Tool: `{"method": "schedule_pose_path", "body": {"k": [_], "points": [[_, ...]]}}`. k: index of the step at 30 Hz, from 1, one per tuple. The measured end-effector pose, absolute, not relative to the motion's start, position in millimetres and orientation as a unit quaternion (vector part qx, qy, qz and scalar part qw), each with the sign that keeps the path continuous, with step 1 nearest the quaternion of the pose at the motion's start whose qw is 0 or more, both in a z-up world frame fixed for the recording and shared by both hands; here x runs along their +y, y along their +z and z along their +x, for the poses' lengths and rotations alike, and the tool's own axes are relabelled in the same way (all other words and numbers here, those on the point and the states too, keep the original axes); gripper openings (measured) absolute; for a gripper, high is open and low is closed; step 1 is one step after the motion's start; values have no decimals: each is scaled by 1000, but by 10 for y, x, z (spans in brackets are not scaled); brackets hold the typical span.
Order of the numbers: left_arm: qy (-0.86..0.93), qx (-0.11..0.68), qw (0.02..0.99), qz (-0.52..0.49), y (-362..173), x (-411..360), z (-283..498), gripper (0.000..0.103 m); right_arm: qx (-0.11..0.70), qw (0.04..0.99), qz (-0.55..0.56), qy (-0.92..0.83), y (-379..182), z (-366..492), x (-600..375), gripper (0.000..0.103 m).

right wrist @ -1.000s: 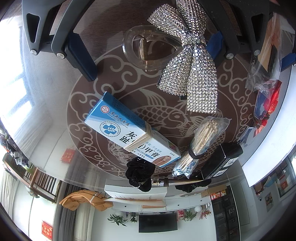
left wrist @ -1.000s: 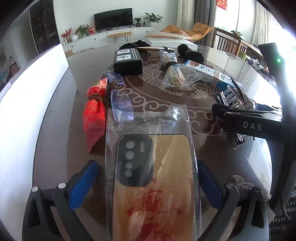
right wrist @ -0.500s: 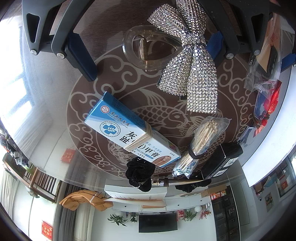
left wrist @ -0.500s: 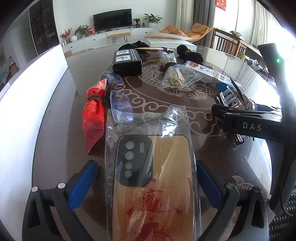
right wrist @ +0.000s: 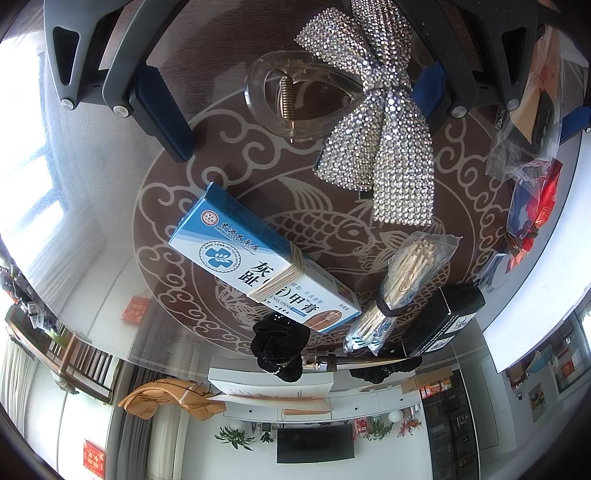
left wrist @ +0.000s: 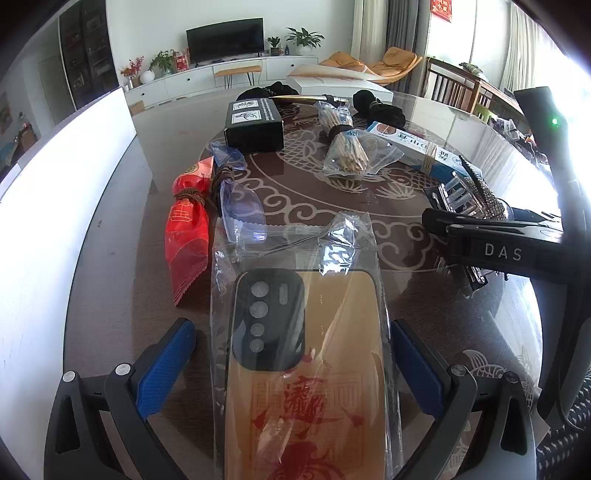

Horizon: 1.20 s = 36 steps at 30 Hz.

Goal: Organize objects
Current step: 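Hold the bagged phone case raised in the left tool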

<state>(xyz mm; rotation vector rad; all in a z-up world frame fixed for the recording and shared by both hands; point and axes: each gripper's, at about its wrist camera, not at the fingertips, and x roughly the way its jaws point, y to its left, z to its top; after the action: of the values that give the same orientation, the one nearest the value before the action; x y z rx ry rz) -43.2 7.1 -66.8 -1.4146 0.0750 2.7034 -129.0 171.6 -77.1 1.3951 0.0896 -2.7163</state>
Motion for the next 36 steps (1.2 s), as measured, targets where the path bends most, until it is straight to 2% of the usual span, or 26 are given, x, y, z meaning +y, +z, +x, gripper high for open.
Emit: {"method": "schedule_pose_path", "body": {"k": [36], "points": [[886, 27, 49, -461, -675, 93, -428, 103, 29, 43, 456, -888, -772, -1290, 1717, 103]]}}
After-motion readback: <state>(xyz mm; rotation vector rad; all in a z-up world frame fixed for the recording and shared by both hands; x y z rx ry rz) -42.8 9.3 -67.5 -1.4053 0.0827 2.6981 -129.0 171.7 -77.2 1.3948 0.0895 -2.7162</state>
